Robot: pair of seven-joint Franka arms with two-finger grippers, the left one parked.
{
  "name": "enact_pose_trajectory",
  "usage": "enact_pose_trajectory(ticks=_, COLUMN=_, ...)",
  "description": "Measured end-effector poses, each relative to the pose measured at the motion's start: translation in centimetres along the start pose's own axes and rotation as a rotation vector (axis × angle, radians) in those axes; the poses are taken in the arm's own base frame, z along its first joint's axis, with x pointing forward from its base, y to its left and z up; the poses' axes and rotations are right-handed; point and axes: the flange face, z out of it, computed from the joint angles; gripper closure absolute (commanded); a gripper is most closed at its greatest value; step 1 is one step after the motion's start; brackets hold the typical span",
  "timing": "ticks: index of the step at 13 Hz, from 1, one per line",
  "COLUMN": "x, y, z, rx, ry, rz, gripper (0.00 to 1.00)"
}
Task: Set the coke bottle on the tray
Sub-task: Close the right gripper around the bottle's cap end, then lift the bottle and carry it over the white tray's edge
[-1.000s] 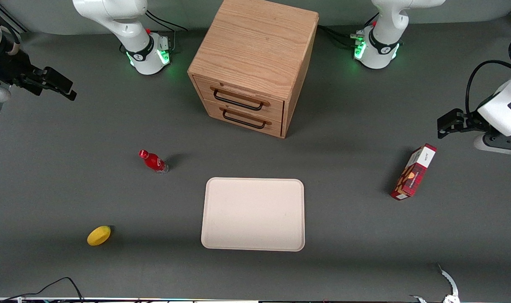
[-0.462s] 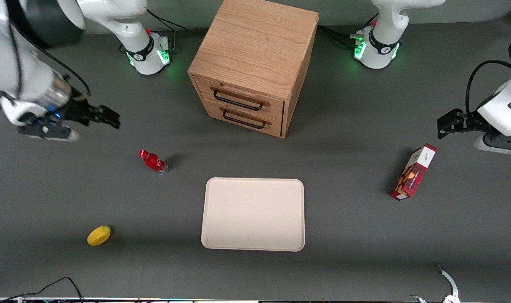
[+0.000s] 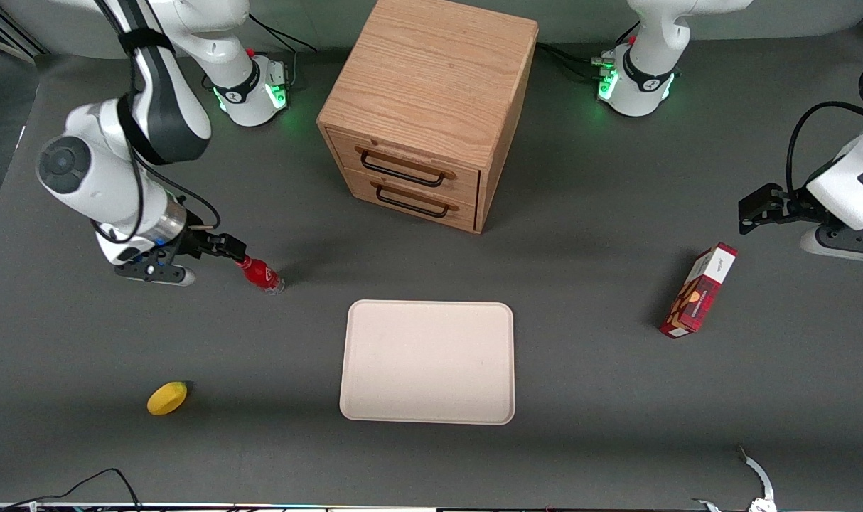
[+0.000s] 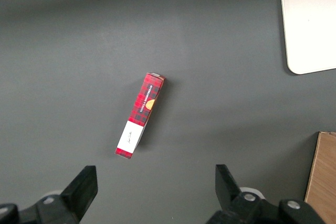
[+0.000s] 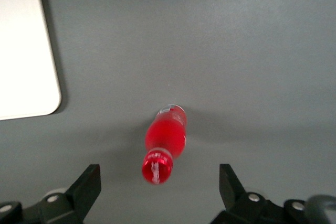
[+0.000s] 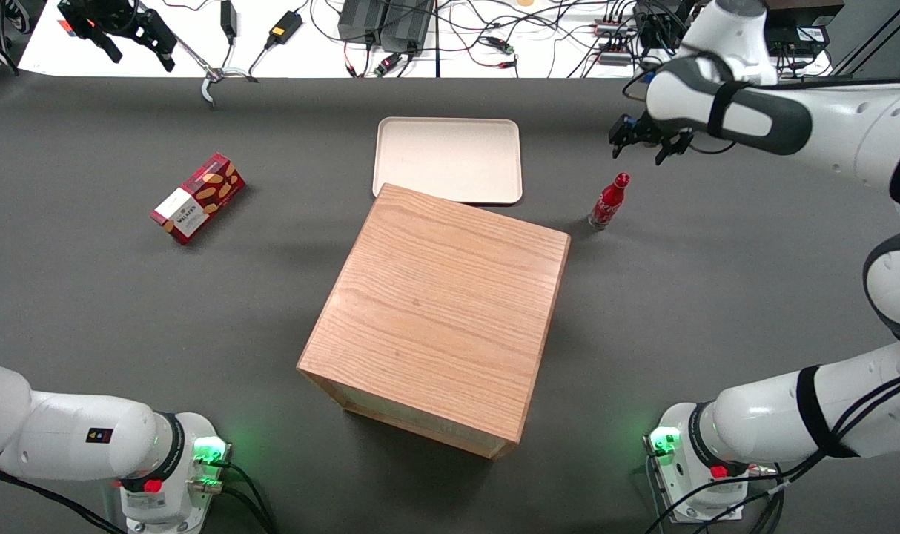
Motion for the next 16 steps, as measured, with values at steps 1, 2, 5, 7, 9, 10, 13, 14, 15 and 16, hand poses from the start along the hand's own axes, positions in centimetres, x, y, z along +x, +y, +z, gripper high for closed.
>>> enact_pose_trajectory(ticks=1, x=-0.2, y=-0.2, z=1.5, rx=0.0, ry=-0.001, rz=0.009, gripper=0.0)
enact_pose_trajectory(ticks=2, x=-0.5, y=-0.6, z=2.6, rx=-0.001, ry=-0.002, rz=0.015, gripper=0.0)
enact_pose_trajectory(ticks=5, x=-1.0, y=-1.3, z=4.1, rx=-0.006, ry=-0.005, rz=0.024, gripper=0.1)
enact_pose_trajectory(ticks=7, x=-1.1, y=-1.2, z=4.2, rx=-0.019, ry=-0.004, rz=0.014, gripper=0.41)
enact_pose_trajectory(ticks=9, x=-1.2, y=-1.1, z=4.3, rx=-0.03, ry=-0.002, rz=0.005, gripper=0.68)
enact_pose_trajectory(ticks=10, x=-1.2, y=-1.1, z=4.3, rx=-0.031, ry=-0.002, rz=0.004, gripper=0.81)
enact_pose_trajectory(ticks=13, x=-1.2, y=-1.1, z=4.3, rx=-0.033, ry=0.0, rz=0.003, gripper=1.0)
enact_pose_trajectory(ticks=14, x=-1.2, y=-1.1, z=4.3, rx=-0.033, ry=0.0, rz=0.002, gripper=1.0)
enact_pose_trajectory(ticks=15, x=-1.1, y=-1.1, z=4.2, rx=-0.033, ry=0.002, rz=0.002, gripper=1.0)
enact_pose_trajectory(ticks=16, x=-1.0, y=-1.2, z=3.8, rx=-0.032, ry=0.007, rz=0.002, gripper=1.0)
